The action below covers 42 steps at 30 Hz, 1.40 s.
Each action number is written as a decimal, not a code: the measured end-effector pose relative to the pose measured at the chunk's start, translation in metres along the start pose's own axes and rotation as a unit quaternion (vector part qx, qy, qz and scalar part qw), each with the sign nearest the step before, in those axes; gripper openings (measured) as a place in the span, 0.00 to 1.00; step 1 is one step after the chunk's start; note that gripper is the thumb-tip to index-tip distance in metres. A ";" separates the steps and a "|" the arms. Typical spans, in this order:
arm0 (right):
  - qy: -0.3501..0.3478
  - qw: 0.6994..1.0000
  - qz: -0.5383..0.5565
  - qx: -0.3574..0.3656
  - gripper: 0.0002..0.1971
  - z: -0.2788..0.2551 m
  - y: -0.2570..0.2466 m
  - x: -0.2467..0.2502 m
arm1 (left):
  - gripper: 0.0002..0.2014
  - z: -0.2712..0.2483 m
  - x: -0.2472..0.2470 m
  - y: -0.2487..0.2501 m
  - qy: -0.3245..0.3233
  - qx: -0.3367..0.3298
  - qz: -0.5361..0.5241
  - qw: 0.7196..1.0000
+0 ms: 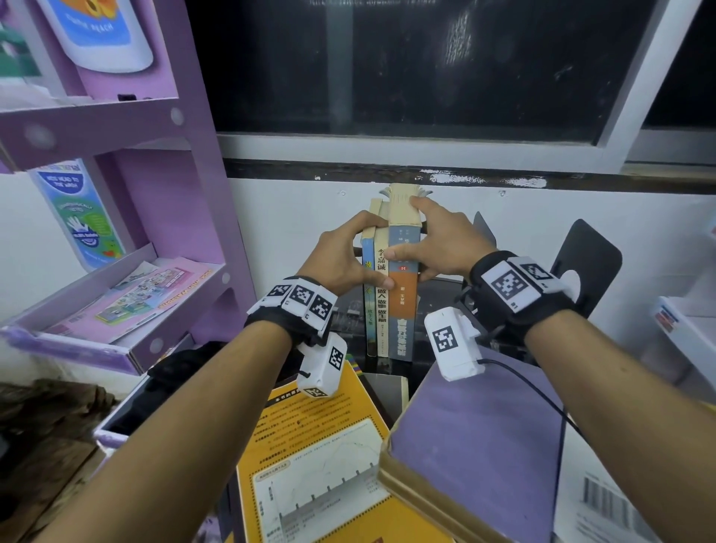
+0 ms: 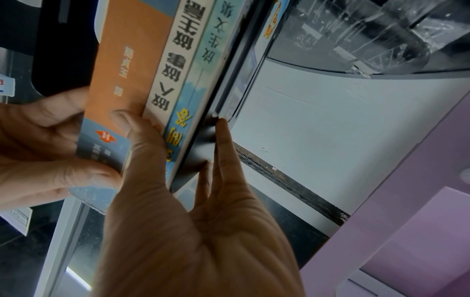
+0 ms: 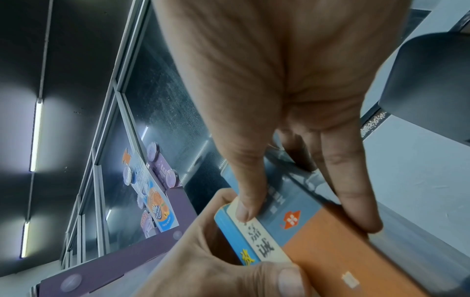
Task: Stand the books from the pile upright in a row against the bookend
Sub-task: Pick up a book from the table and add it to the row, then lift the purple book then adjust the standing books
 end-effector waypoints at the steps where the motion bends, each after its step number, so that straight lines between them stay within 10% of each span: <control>1: 0.001 1.000 -0.004 -0.001 0.42 0.000 0.001 0.000 | 0.36 0.000 0.000 0.001 -0.001 -0.002 0.004 1.000; 14: -0.001 0.994 0.105 -0.037 0.43 -0.003 0.024 -0.005 | 0.40 -0.009 -0.001 0.001 -0.013 0.034 0.041 0.998; 27: -0.021 0.999 0.011 -0.045 0.19 -0.057 0.006 0.031 | 0.31 -0.050 0.004 0.017 0.009 0.075 0.040 0.996; 35: -0.106 0.989 -0.062 -0.087 0.22 -0.115 0.015 0.030 | 0.35 -0.084 -0.001 0.032 0.058 0.092 0.066 0.992; 42: -0.138 0.975 -0.106 -0.136 0.29 -0.155 0.031 0.027 | 0.34 -0.110 -0.049 0.032 -0.074 0.172 0.112 0.976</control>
Point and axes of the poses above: each hand's wrist, its own z-axis towards the middle knuckle, its own x-axis out of the back of the hand, y = z × x, the point moved 9 cm from there along z, towards the middle knuckle, and after that the axes turned 15 degrees about x, right-handed, at the moved point
